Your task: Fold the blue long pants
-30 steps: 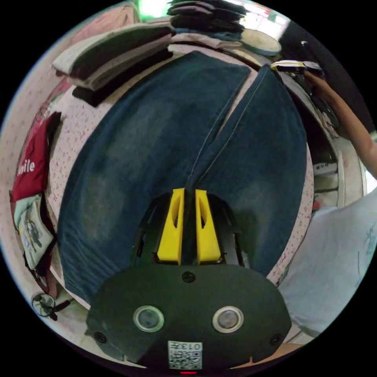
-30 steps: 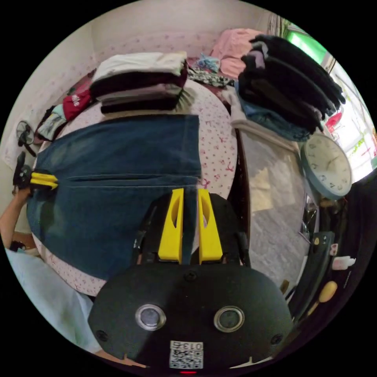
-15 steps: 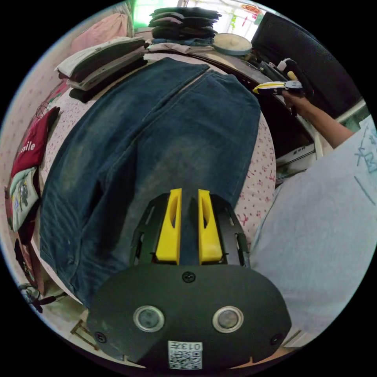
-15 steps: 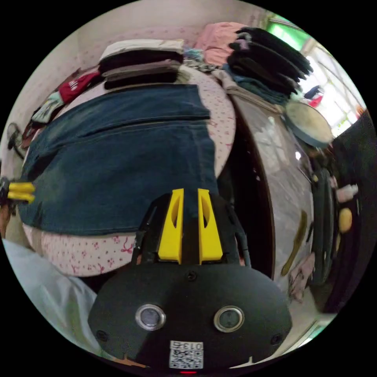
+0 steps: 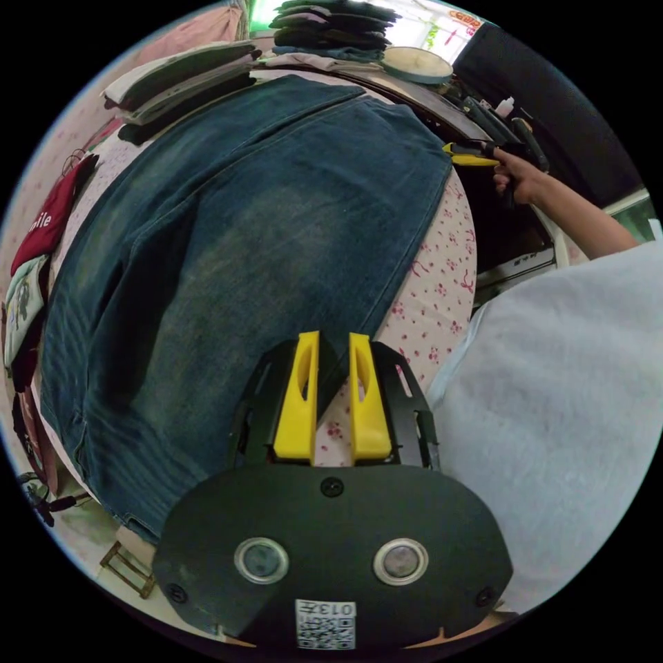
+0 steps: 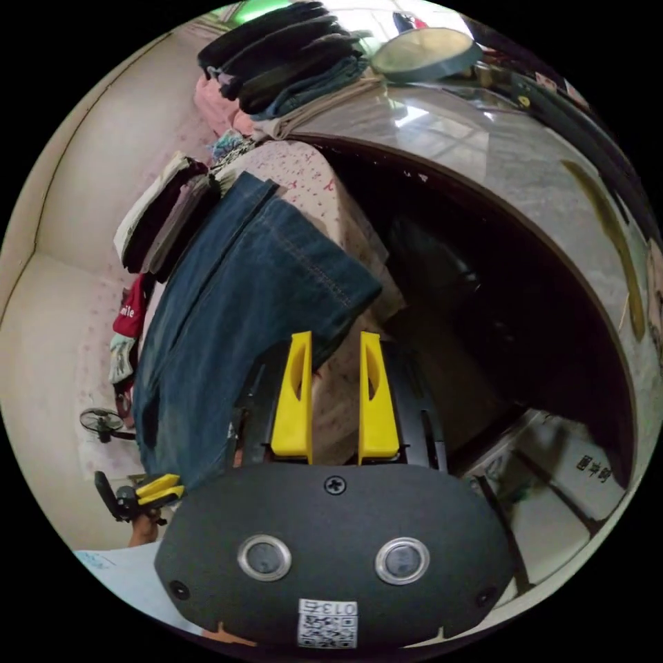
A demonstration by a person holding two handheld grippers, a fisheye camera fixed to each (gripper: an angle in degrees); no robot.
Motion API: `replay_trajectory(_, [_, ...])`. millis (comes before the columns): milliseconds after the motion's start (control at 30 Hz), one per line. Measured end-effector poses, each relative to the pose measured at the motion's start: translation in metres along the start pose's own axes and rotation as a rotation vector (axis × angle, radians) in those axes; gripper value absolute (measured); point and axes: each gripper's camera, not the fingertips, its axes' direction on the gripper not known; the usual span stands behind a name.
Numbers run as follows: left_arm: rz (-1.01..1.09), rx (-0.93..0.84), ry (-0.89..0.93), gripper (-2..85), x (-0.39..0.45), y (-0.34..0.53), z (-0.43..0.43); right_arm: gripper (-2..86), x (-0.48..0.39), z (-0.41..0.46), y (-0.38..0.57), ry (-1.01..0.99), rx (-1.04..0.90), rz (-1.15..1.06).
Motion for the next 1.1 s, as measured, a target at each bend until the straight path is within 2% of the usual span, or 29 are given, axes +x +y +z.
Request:
replay_trajectory(100, [-0.026, 0.008, 0.022, 7.0, -0.002, 0.002, -0.005, 4.9, 0.008, 0.008, 0.004, -0.155, 0.005, 0.066])
replay_trajectory(133, [-0.03, 0.006, 0.028, 6.7, -0.002, 0.002, -0.008, 4.1, 0.008, 0.006, 0.006, -0.153, 0.018, 0.088])
replay_trajectory(200, [-0.021, 0.014, 0.041, 6.3, 0.001, 0.004, -0.015, 3.2, -0.004, -0.002, 0.008, -0.108, 0.045, 0.027])
replay_trajectory(367, [-0.003, 0.017, 0.046, 5.9, 0.013, 0.009, -0.024, 2.0, -0.056, -0.015, 0.018, 0.197, 0.073, -0.259])
replay_trajectory(467, [-0.023, 0.025, 0.07, 5.7, 0.015, 0.014, -0.032, 2.4, -0.06, 0.007, 0.018, 0.266, -0.011, -0.248])
replay_trajectory(567, [-0.054, 0.029, 0.003, 5.1, 0.009, 0.031, -0.051, 3.9, -0.063, 0.025, 0.017, 0.233, -0.069, -0.263])
replay_trajectory(633, [-0.115, 0.02, -0.121, 3.8, -0.004, 0.059, -0.07, 4.1, -0.069, 0.028, 0.013, 0.243, -0.115, -0.264])
replay_trajectory(700, [-0.205, 0.027, -0.224, 2.9, -0.02, 0.086, -0.085, 3.9, -0.084, 0.014, 0.014, 0.312, -0.04, -0.312])
replay_trajectory(767, [-0.32, 0.04, -0.262, 2.3, -0.04, 0.115, -0.095, 3.1, -0.12, 0.002, 0.02, 0.37, 0.053, -0.445])
replay_trajectory(833, [-0.433, 0.041, -0.315, 1.3, -0.06, 0.142, -0.102, 2.3, -0.157, 0.005, 0.031, 0.32, 0.096, -0.598])
replay_trajectory(967, [-0.486, 0.024, -0.365, 0.1, -0.07, 0.155, -0.099, 0.9, -0.254, 0.053, 0.071, 0.259, 0.044, -0.95])
replay_trajectory(1100, [-0.498, 0.011, -0.374, -0.1, -0.066, 0.163, -0.098, 0.2, -0.309, 0.101, 0.1, 0.206, -0.068, -1.101])
